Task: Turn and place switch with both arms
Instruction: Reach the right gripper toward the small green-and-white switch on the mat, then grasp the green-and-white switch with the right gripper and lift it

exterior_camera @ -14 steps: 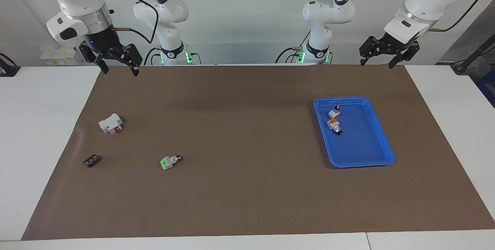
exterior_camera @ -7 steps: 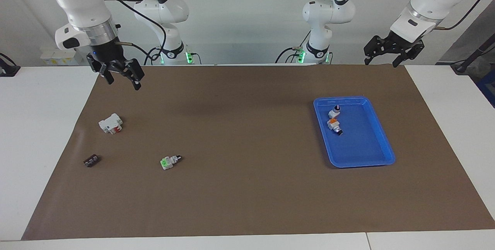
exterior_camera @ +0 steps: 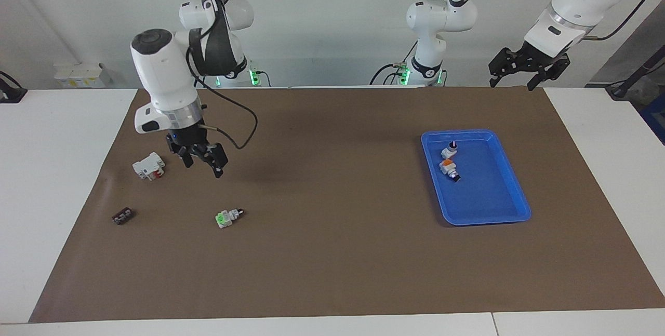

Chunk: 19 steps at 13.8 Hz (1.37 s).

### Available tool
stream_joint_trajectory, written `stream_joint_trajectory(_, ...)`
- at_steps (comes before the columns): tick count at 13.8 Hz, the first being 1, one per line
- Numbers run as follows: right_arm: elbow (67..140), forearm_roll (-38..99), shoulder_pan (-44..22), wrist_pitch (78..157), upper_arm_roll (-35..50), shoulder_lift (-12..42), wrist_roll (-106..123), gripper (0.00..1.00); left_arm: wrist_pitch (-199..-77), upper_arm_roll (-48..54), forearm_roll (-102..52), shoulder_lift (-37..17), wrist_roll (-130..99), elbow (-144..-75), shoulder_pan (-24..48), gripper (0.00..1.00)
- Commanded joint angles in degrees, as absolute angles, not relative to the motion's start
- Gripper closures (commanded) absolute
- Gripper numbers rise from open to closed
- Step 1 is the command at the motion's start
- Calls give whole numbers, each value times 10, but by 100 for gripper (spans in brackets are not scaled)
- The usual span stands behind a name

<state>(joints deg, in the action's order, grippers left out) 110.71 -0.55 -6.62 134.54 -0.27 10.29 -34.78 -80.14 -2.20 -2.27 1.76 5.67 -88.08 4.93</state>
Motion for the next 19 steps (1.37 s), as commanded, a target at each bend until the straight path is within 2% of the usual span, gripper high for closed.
stream_joint_trajectory(1,1106,-3,-64,1382,-4,139,-378,0,-799,-22,-25,33,51,-896,48,0)
stream_joint_trajectory(5,1147,91,-65,1482,-4,175,-435,0,-799,-23,-25,33,51,-896,48,0)
stream_joint_trajectory(10,1179,96,-60,1486,-4,194,-510,1,-799,-22,-25,33,51,-896,48,0)
stream_joint_trajectory(15,1141,95,-55,1529,-4,236,-497,8,-799,-23,-25,33,51,-896,48,0)
stream_joint_trajectory(19,1108,95,-54,1514,-4,239,-498,8,-799,-22,-25,33,51,-896,48,0)
